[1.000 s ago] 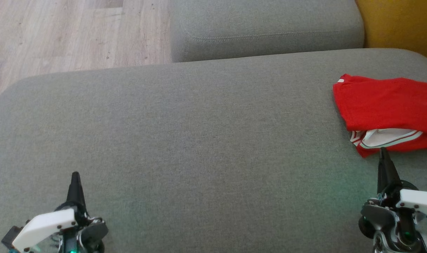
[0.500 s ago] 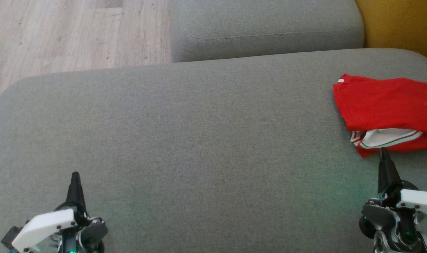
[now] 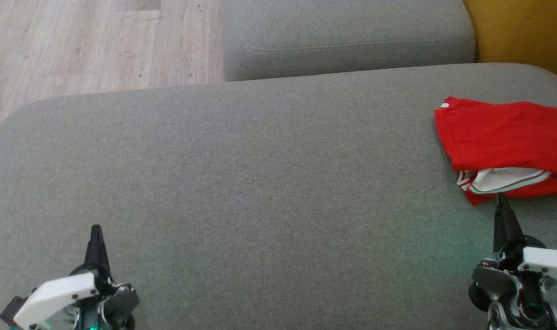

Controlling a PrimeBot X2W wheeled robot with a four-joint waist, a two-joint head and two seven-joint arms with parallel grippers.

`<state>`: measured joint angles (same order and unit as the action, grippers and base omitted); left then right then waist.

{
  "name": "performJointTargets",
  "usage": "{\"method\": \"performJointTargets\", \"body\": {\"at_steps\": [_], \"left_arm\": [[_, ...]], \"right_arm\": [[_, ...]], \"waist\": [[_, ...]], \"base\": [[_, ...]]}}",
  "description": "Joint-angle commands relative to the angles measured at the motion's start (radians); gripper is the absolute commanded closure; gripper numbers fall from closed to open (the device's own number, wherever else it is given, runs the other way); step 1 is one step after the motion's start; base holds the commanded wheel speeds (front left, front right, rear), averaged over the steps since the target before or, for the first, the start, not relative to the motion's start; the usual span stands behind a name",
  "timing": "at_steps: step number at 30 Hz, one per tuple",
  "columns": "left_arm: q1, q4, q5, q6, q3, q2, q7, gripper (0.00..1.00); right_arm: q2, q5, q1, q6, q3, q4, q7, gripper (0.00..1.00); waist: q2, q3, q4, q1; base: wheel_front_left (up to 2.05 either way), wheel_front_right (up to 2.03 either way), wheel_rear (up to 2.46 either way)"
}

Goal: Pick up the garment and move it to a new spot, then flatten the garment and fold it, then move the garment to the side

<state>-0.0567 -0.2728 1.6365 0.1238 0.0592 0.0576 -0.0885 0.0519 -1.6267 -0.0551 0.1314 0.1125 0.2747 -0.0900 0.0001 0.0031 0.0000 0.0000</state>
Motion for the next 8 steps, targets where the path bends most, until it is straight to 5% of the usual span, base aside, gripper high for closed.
{"method": "performJointTargets", "body": {"at_steps": [1,8], "left_arm": [[-0.049,0.029,-0.01,0.007,0.033,0.009,-0.007,1.0],[-0.049,0.029,-0.011,0.007,0.034,0.007,-0.008,1.0]], "right_arm": [[0.011,0.004,-0.051,-0.001,-0.016,-0.031,-0.009,1.0],[0.01,0.005,-0.051,-0.001,-0.014,-0.031,-0.011,1.0]], "waist": [[-0.0001,0.0,0.0,0.0],[-0.0001,0.0,0.0,0.0]], "base": [[0.0,0.0,0.0],[0.0,0.0,0.0]]}}
